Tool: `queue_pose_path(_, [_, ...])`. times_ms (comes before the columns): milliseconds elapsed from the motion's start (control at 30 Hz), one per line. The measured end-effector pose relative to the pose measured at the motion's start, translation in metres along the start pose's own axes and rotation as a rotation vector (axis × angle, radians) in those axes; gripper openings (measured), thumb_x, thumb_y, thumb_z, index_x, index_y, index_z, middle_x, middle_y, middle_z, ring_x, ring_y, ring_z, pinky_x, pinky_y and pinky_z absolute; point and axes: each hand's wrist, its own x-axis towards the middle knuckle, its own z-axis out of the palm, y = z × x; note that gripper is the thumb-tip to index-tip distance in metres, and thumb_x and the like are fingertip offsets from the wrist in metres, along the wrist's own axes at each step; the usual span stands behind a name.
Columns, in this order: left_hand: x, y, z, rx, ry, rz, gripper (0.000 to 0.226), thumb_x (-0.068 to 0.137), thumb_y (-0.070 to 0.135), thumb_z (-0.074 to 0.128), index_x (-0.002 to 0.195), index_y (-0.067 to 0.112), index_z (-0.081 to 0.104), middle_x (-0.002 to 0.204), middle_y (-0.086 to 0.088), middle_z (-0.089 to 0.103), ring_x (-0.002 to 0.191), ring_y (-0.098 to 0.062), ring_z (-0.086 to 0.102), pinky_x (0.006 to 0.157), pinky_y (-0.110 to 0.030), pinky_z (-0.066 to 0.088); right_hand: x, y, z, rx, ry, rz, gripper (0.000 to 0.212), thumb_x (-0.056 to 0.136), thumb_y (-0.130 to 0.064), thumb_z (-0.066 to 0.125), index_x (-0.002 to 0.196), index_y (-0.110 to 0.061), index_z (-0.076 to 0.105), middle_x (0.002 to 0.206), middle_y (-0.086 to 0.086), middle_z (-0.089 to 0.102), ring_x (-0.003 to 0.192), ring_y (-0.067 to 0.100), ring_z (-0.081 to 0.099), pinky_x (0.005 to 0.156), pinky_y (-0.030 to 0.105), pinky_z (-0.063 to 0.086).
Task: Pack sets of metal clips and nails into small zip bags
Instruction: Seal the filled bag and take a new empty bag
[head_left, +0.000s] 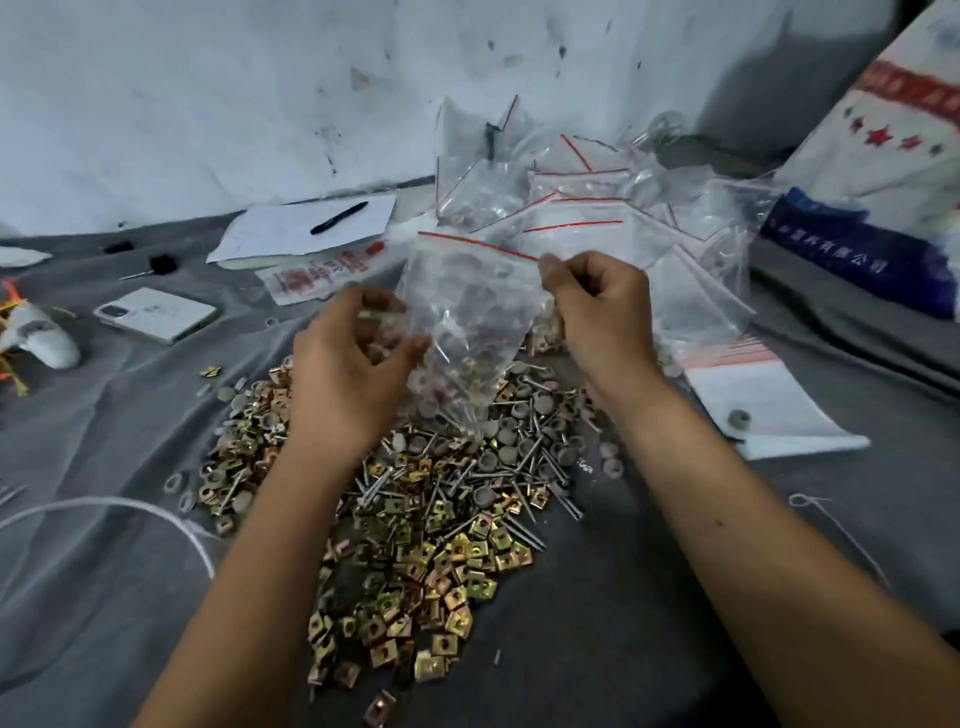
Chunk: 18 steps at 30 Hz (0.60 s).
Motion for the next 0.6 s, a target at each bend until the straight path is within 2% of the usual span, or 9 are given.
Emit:
queue_pose_path(67, [0.027, 0.023, 0.034, -0.018, 0.082, 0.077, 0.031, 0.09, 0.022, 0.079, 0.114, 0.023, 0.059, 0.089, 0.005, 0.071, 0.074, -0.008, 0.072, 0.062, -0.031, 0.061, 0.032, -0.011, -0.025, 0.042, 0.052, 0.053, 0.032, 0.099, -0.023, 0.067, 0.07, -0.009, 0.062, 0.051, 0.001, 0.056, 0.044, 0.015, 0.051, 0.047, 0.027, 0.041])
queue_pose_path(100, [0.043, 0.034, 0.052, -0.025, 0.14, 0.085, 0.031, 0.091, 0.021, 0.079, 0.114, 0.02, 0.058, 0.088, 0.005, 0.072, 0.075, -0.01, 0.072, 0.064, -0.034, 0.058, 0.049, -0.017, -0.036, 0.091, 0.08, 0.08, 0.026, 0.1, -0.017, 0.065, 0.075, -0.008, 0.063, 0.054, 0.002, 0.059, 0.045, 0.015, 0.055, 0.046, 0.025, 0.043])
queue_pose_path(200, [0.077, 0.07, 0.105, 0.028, 0.253, 0.046, 0.042, 0.094, 0.025, 0.073, 0.127, 0.011, 0.051, 0.11, -0.003, 0.067, 0.103, -0.022, 0.064, 0.091, -0.04, 0.05, 0.088, -0.027, -0.083, 0.152, 0.143, 0.15, 0.009, 0.101, -0.008, 0.06, 0.104, 0.0, 0.061, 0.077, 0.013, 0.071, 0.06, 0.022, 0.069, 0.055, 0.028, 0.054])
queue_pose_path(233, [0.08, 0.077, 0.122, 0.067, 0.266, 0.068, 0.043, 0.095, 0.027, 0.071, 0.128, 0.008, 0.05, 0.119, -0.008, 0.062, 0.111, -0.026, 0.06, 0.095, -0.038, 0.044, 0.094, -0.024, -0.103, 0.08, 0.147, 0.163, 0.013, 0.101, -0.01, 0.061, 0.11, -0.001, 0.06, 0.083, 0.015, 0.072, 0.063, 0.023, 0.071, 0.057, 0.03, 0.056])
queue_pose_path(300, [0.068, 0.09, 0.152, 0.108, 0.25, 0.168, 0.034, 0.093, 0.023, 0.069, 0.12, 0.008, 0.055, 0.119, -0.011, 0.059, 0.11, -0.029, 0.056, 0.091, -0.035, 0.039, 0.093, -0.013, -0.145, -0.309, 0.135, 0.169, 0.009, 0.099, -0.015, 0.064, 0.103, -0.007, 0.065, 0.087, 0.015, 0.074, 0.063, 0.022, 0.072, 0.056, 0.032, 0.058])
queue_pose_path(367, [0.042, 0.099, 0.182, 0.092, 0.055, 0.269, 0.017, 0.09, 0.017, 0.067, 0.104, 0.011, 0.061, 0.106, -0.008, 0.064, 0.097, -0.028, 0.059, 0.085, -0.039, 0.045, 0.083, 0.0, -0.181, -0.86, 0.022, 0.2, 0.014, 0.096, -0.023, 0.067, 0.089, -0.011, 0.071, 0.082, 0.012, 0.072, 0.067, 0.025, 0.07, 0.059, 0.035, 0.058])
queue_pose_path(433, [0.012, 0.104, 0.208, 0.122, -0.28, 0.309, 0.012, 0.09, 0.022, 0.07, 0.096, 0.014, 0.065, 0.097, -0.006, 0.067, 0.092, -0.027, 0.062, 0.083, -0.042, 0.049, 0.066, 0.009, -0.198, -1.205, -0.19, 0.366, 0.029, 0.092, -0.039, 0.072, 0.079, -0.014, 0.067, 0.075, 0.006, 0.064, 0.066, 0.023, 0.061, 0.057, 0.032, 0.047])
queue_pose_path(500, [-0.016, 0.106, 0.226, 0.214, -0.528, 0.312, 0.023, 0.088, 0.032, 0.076, 0.101, 0.016, 0.067, 0.1, -0.008, 0.069, 0.095, -0.029, 0.063, 0.083, -0.041, 0.051, 0.051, 0.017, -0.198, -1.269, -0.352, 0.503, 0.038, 0.083, -0.046, 0.08, 0.073, -0.014, 0.062, 0.07, 0.005, 0.059, 0.062, 0.02, 0.058, 0.056, 0.032, 0.043])
queue_pose_path(600, [-0.039, 0.103, 0.234, 0.314, -0.676, 0.343, 0.017, 0.088, 0.024, 0.074, 0.101, 0.015, 0.069, 0.102, -0.012, 0.07, 0.098, -0.033, 0.066, 0.082, -0.041, 0.054, 0.041, 0.024, -0.195, -1.206, -0.328, 0.499, 0.032, 0.076, -0.035, 0.087, 0.077, -0.009, 0.068, 0.068, 0.007, 0.062, 0.062, 0.022, 0.059, 0.06, 0.031, 0.044])
